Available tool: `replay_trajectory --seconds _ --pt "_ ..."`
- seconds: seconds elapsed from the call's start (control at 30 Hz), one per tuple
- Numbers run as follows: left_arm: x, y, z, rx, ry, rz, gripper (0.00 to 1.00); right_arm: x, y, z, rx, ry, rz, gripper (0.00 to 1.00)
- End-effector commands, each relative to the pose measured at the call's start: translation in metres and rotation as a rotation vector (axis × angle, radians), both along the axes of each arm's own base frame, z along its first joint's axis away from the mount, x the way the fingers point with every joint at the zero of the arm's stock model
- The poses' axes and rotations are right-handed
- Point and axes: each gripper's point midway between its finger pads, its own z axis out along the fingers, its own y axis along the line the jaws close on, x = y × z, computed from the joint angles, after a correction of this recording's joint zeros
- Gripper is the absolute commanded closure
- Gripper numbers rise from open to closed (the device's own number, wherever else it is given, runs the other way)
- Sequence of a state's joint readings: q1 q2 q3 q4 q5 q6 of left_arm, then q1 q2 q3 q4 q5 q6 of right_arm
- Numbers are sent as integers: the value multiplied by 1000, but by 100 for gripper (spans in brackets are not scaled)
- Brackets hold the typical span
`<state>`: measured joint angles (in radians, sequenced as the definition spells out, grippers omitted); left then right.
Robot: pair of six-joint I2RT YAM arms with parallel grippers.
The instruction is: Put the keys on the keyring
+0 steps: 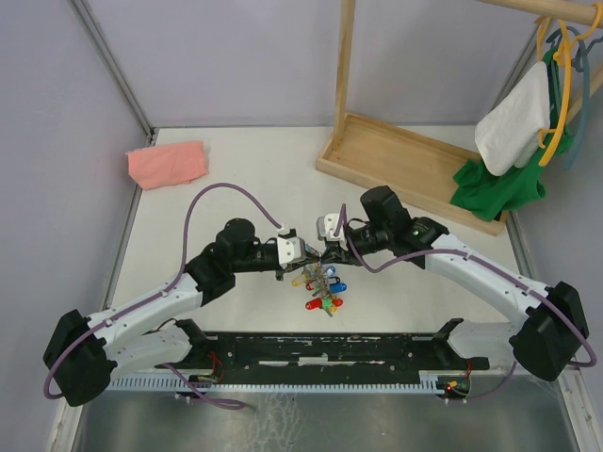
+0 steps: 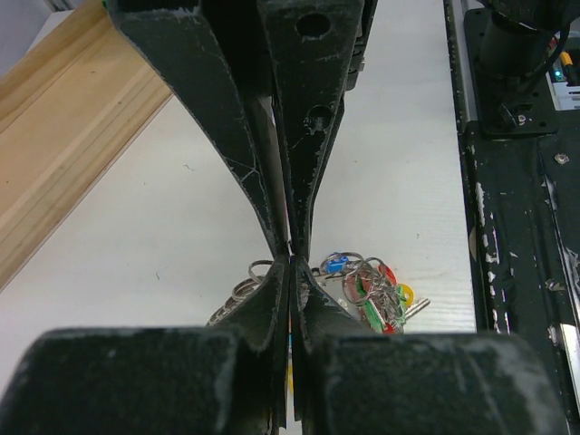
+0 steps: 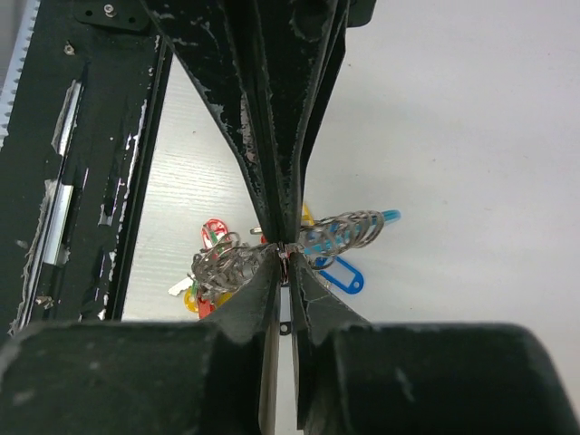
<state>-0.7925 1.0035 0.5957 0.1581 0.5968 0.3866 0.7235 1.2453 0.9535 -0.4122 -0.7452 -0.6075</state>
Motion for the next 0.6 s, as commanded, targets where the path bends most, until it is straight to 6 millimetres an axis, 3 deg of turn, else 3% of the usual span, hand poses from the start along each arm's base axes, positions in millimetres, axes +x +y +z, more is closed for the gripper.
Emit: replay_trajectory --seconds 0.0,0.07,0.57 --pt "0 -4 20 -37 -72 -29 97 -1 4 8 35 -13 37 93" --pt "3 -2 18 -30 -68 -6 97 1 2 11 40 -12 22 99" --pt "8 22 -26 -22 50 174 97 13 -2 56 279 -14 -141 99"
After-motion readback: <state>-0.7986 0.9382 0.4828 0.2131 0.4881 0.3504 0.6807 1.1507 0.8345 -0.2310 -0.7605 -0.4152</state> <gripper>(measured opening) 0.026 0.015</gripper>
